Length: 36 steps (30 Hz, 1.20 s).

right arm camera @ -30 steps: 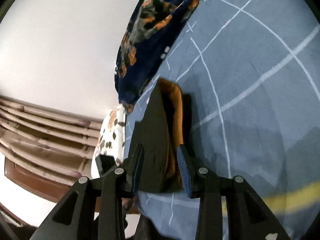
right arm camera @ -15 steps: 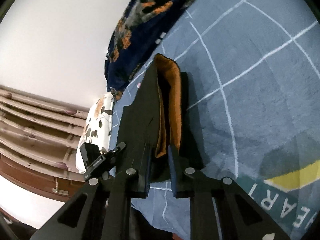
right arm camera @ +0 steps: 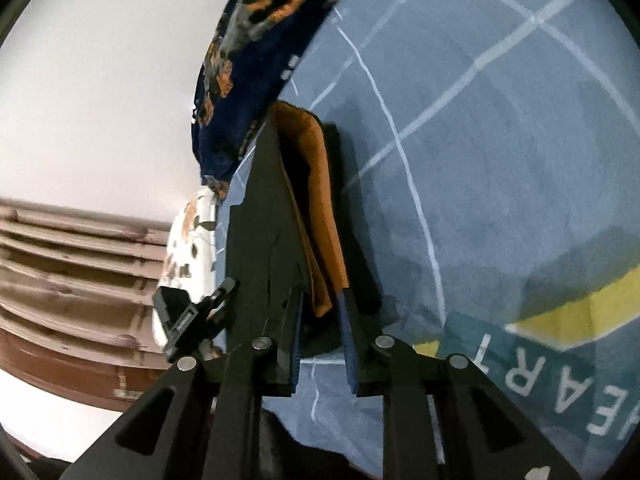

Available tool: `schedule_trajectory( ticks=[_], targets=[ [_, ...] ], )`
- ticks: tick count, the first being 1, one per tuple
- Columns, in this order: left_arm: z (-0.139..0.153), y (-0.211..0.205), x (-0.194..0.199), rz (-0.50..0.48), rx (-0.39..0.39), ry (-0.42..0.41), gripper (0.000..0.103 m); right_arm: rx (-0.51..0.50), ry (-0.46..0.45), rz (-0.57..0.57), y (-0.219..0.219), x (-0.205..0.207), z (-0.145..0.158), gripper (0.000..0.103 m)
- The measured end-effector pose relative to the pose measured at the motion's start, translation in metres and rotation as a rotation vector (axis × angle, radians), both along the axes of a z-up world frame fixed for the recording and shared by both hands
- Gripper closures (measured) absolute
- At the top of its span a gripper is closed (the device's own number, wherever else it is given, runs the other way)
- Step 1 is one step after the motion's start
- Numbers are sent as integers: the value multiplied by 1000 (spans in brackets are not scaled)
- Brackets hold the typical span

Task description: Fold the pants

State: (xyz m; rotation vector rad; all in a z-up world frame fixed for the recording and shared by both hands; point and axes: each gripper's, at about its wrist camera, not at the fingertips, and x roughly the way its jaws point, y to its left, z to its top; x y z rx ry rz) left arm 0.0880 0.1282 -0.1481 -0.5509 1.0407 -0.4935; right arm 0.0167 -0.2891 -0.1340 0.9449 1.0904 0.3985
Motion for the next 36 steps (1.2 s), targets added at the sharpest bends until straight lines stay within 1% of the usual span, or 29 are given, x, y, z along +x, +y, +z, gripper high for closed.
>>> schedule_trajectory(
  ticks=[1,3,5,7,8,9,10,11,12,14,16,18,19,20,22,24,25,27,29,31,33,34,35,36],
  targets=[
    [0,0,0,0,0,-2,48,-11,-1,-11,-3,2,2,76],
    [0,0,-1,-1,-2,-5,48,-21,12,-29,-7,8,2,66],
    [-1,1,-1,2,-8,-4,48,-5,28,-12,-6,17,-2,62],
    [-1,1,0,3,-12,-1,48,0,50,15,1,27,-7,61],
    [-1,2,-1,4,-15,1,48,18,56,28,6,32,-10,61],
    [-1,2,-1,5,-19,5,48,26,59,41,10,35,-11,63],
    [-1,3,-1,7,-22,8,48,4,59,59,16,39,-10,69],
    [0,4,-1,9,-26,12,48,-38,44,73,22,41,-5,87],
    [0,5,-1,13,-31,17,48,-58,22,88,27,43,2,89],
    [0,8,-2,18,-39,22,48,-55,-41,122,39,48,24,90],
    [0,11,-2,27,-52,21,48,-32,-105,166,52,55,44,90],
    [-1,12,-3,40,-64,27,48,-9,-131,188,57,60,51,90],
    [-1,12,-3,46,-67,28,48,-24,-129,197,56,63,47,90],
    [-1,12,-3,49,-66,28,48,-40,-108,191,52,65,37,90],
    [0,10,-3,44,-53,24,48,-52,7,132,30,68,1,90],
    [0,9,-3,36,-45,20,47,-1,58,97,16,61,-21,90],
    [0,9,-3,35,-45,19,47,8,54,89,15,56,-22,91],
    [0,9,-2,37,-48,26,47,-2,28,95,19,52,-14,91],
    [0,9,0,37,-51,35,46,35,8,88,21,49,-5,91],
    [0,9,0,37,-47,32,46,-10,-11,102,22,48,3,91],
    [1,7,-1,34,-36,21,46,-91,8,119,22,49,-5,90],
    [1,6,-1,32,-28,15,46,-104,12,124,24,49,-10,90],
    [1,5,-1,30,-22,9,46,-94,9,120,22,48,-12,90],
    [2,4,-1,27,-15,4,46,-77,7,108,19,48,-14,88]
  ],
)
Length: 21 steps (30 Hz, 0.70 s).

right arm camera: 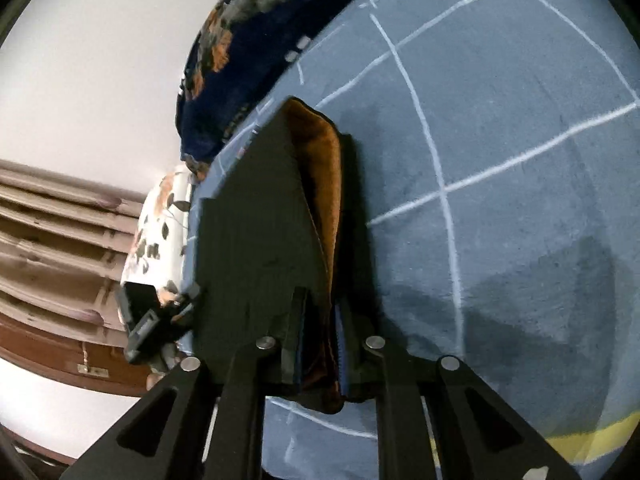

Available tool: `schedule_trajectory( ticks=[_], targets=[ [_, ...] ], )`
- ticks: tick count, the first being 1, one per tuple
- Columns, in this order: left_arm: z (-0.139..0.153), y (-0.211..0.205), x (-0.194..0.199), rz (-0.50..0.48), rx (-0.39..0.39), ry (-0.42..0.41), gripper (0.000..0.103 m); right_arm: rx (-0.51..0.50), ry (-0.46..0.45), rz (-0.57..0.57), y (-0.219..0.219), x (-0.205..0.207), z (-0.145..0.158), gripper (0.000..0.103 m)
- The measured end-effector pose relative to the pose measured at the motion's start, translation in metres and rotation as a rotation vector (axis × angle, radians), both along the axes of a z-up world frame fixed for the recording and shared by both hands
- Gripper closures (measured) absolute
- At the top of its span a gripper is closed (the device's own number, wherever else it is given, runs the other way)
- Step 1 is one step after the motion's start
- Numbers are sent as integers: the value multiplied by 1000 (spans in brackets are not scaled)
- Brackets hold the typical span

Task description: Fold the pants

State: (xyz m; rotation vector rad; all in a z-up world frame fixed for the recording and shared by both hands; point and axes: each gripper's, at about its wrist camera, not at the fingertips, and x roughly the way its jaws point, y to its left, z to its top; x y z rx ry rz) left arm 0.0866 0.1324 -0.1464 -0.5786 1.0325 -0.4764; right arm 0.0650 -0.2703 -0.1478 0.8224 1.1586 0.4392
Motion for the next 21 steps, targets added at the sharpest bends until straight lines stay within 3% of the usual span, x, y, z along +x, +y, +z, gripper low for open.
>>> schedule_trajectory(
  ticks=[3,8,10,13,16,18,21],
  targets=[
    [1,-2,1,-14,21,-6,46,7,-30,-41,-7,-4,10,79],
    [5,-10,2,-48,83,-17,45,-176,-77,23,4,2,30,57],
    [7,-13,1,-58,109,-24,43,-234,-73,53,10,6,24,57],
    [9,-20,-1,-84,158,-41,39,-220,-60,79,16,13,14,57],
    [11,-32,-1,-141,222,-56,31,-201,-63,101,23,17,12,56],
    [12,-43,0,-204,261,-67,16,-193,-69,132,31,20,11,53],
    [11,-60,2,-294,304,-76,2,-154,-77,170,40,25,7,53]
  ],
)
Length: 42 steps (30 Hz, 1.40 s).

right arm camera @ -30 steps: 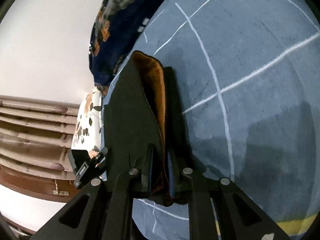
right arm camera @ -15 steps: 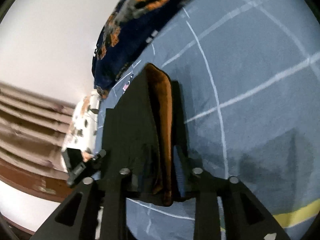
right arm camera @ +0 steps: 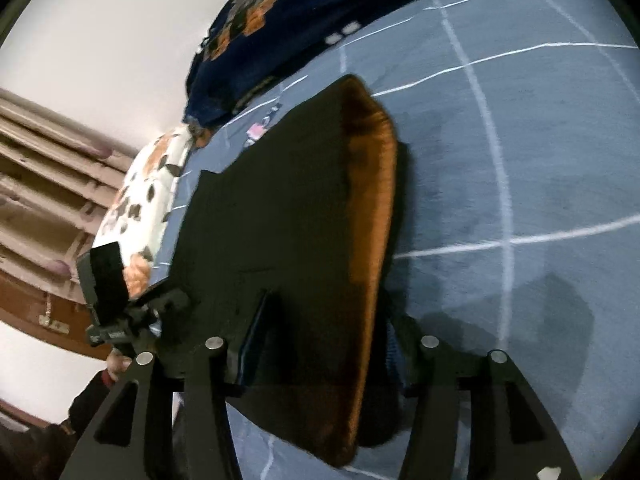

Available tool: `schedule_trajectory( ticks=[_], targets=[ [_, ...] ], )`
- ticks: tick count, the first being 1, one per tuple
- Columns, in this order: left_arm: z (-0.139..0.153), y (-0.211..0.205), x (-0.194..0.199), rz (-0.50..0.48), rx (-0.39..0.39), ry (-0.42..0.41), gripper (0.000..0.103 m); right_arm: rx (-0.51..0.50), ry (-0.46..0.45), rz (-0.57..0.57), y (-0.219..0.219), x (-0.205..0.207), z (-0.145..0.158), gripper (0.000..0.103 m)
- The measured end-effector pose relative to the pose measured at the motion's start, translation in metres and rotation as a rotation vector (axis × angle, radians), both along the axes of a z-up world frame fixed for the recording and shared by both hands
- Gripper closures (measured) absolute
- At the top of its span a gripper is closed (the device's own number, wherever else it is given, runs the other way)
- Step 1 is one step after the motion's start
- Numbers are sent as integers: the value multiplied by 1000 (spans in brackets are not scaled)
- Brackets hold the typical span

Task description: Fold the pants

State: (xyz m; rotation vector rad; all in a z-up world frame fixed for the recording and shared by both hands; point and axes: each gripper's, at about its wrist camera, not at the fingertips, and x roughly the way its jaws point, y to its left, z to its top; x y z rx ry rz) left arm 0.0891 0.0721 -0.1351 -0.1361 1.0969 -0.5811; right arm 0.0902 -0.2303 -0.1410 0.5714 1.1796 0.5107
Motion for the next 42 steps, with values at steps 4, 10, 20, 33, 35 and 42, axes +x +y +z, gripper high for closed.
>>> schedule_trajectory(
  ticks=[4,10,20,33,35,42],
  targets=[
    [0,-11,3,-64,55,-31,1,41,3,39,4,10,-4,53],
    [4,-7,2,-45,100,-64,25,68,38,64,0,18,-8,60],
    [22,-13,-12,13,225,-195,84,-80,-25,51,18,5,8,73],
    [47,-29,-17,2,316,-326,92,18,-16,-17,13,4,10,78],
    [49,-29,-15,6,320,-332,92,28,-18,-18,14,5,11,78],
    [57,-27,-12,25,324,-359,92,65,-22,-19,20,8,17,79]
  ],
)
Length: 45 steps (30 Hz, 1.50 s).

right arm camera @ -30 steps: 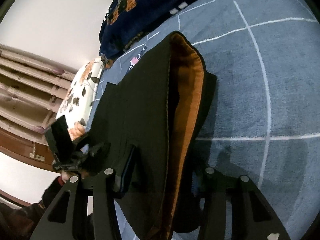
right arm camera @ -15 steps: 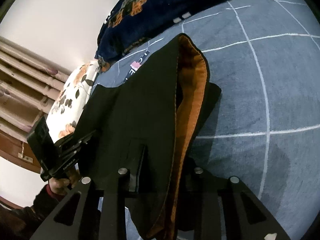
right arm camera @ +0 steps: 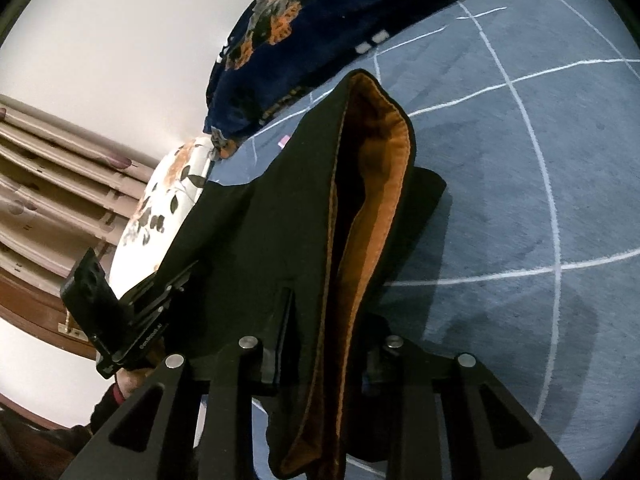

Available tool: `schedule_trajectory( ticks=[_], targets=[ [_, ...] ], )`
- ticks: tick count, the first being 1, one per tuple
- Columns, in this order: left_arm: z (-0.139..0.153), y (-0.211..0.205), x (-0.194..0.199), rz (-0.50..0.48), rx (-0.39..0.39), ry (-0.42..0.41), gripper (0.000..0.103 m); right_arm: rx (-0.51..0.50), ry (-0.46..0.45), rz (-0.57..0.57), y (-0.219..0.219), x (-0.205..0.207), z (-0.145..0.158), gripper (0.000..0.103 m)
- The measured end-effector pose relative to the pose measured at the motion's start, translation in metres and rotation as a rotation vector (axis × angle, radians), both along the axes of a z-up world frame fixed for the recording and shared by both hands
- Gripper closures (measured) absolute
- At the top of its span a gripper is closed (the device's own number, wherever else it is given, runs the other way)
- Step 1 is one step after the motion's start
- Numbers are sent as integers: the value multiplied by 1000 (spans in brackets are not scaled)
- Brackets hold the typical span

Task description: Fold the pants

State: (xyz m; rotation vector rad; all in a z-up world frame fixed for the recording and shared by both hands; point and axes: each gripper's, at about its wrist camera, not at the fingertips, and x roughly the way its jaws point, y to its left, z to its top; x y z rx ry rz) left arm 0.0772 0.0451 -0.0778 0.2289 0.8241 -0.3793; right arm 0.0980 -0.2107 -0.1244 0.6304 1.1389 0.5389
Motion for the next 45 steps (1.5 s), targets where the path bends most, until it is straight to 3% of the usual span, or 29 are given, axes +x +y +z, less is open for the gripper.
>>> schedule_trajectory(
  ticks=[17,39,45],
  targets=[
    [-2,5,3,7,15,-4,92,9,21,-8,4,2,-6,79],
    [24,45,11,100,-113,-5,92,121,5,15,29,12,18,79],
    [32,60,16,126,-106,-26,92,139,-3,35,42,24,21,79]
  ],
)
